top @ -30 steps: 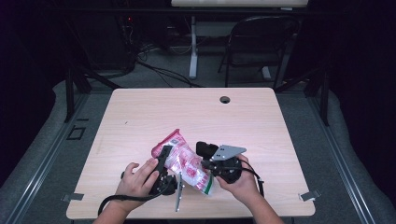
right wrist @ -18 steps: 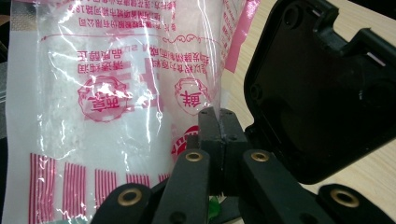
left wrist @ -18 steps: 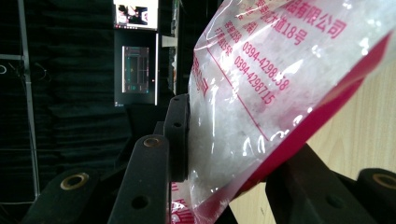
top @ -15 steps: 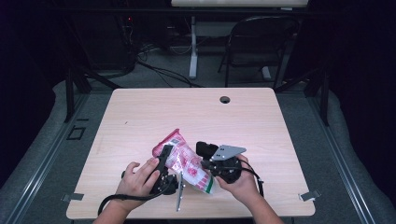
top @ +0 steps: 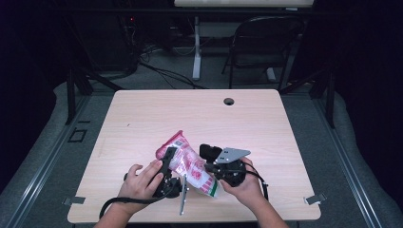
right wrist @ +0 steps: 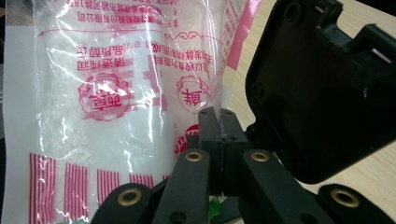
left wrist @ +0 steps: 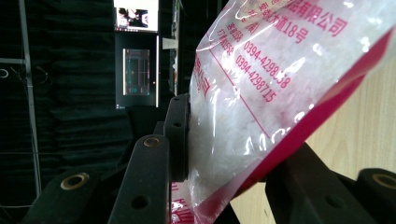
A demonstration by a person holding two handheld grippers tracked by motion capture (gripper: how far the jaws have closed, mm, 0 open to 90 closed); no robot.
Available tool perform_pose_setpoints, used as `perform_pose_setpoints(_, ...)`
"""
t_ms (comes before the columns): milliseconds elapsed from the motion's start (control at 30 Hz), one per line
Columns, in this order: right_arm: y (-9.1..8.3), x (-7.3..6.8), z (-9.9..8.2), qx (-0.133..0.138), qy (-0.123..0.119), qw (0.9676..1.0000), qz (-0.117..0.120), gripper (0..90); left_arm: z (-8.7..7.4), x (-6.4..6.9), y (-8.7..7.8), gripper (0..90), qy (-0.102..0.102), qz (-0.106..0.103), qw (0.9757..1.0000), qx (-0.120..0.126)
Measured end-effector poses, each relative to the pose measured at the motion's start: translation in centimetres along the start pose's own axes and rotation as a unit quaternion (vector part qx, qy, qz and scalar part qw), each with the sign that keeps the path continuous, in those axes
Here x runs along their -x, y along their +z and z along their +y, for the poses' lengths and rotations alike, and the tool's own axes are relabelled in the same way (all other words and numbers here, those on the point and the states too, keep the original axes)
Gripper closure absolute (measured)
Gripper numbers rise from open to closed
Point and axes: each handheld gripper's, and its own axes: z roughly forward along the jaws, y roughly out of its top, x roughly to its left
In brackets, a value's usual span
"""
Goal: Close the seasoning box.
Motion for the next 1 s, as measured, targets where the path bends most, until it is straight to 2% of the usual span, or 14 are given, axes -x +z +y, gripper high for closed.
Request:
perform_pose_setpoints(600,0.02,-0.05,-0.05,0.001,0.0,1.0,0.0,90.0,0.06,-0.08,-0.08,69.5,0.0,-0.003,1.0,-0.001)
perform_pose_setpoints(933,-0.03,-0.06,-0.05,0.003,0.0,1.0,-0.001,90.0,0.11,-0.19,0.0,69.6,0.003,0.006,1.0,0.007)
perform_pose_setpoints(1000,-0.04,-0.05,-0.06,0.003,0.0,1.0,-0.001,90.0,0.16,-0.21,-0.05,69.6,0.001,0.001,1.0,0.001)
